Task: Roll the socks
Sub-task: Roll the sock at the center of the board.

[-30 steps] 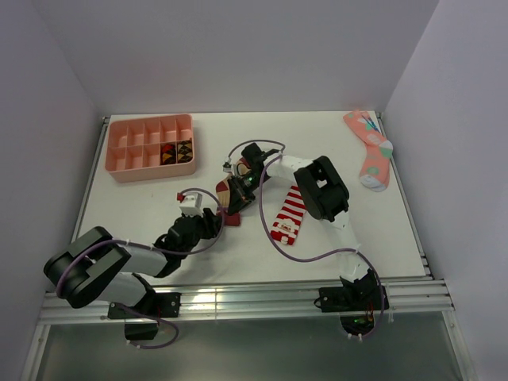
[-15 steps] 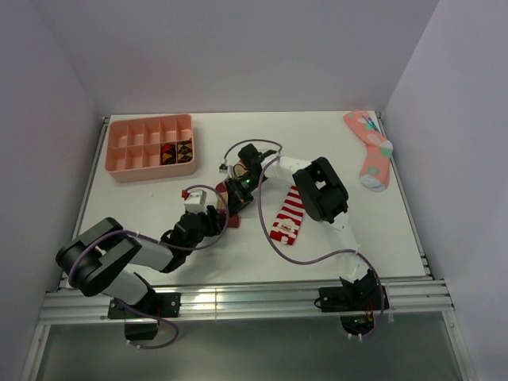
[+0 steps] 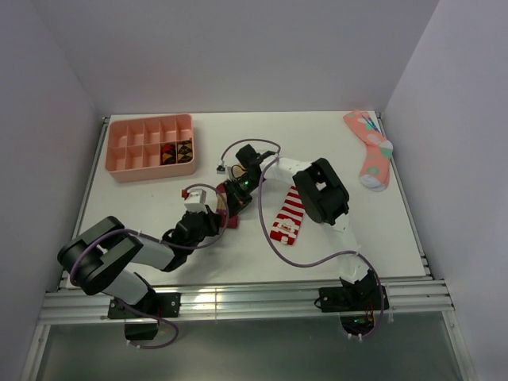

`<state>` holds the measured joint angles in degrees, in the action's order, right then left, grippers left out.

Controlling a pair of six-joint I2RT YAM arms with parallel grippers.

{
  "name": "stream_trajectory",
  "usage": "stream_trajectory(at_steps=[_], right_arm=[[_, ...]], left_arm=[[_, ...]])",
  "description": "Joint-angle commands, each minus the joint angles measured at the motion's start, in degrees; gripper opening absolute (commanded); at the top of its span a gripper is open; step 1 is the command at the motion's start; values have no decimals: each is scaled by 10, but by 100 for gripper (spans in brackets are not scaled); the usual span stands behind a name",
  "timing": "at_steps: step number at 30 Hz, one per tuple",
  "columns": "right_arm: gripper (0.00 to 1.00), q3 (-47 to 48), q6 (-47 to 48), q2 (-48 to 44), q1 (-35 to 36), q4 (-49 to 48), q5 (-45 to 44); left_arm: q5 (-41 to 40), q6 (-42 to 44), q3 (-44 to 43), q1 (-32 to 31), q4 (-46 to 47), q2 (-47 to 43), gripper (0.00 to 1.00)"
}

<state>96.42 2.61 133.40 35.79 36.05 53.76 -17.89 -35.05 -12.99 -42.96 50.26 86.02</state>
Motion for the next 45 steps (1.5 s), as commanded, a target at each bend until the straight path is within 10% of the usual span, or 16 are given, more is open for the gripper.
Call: stream_trajectory(at_steps=[1, 15, 32, 45], right_arm=[[3, -24, 17, -24, 12, -6, -47], [29, -116, -18, -111, 0, -130, -99], [32, -327, -83, -305, -63, -382, -95], [39, -454, 27, -383, 25, -482, -169]], left_arm=[[-3, -15, -19, -1, -42, -11, 3], [31, -39, -91, -1, -235, -16, 0], [66, -43, -172, 11, -408, -30, 0], [174, -22, -212, 69, -478, -27, 0]])
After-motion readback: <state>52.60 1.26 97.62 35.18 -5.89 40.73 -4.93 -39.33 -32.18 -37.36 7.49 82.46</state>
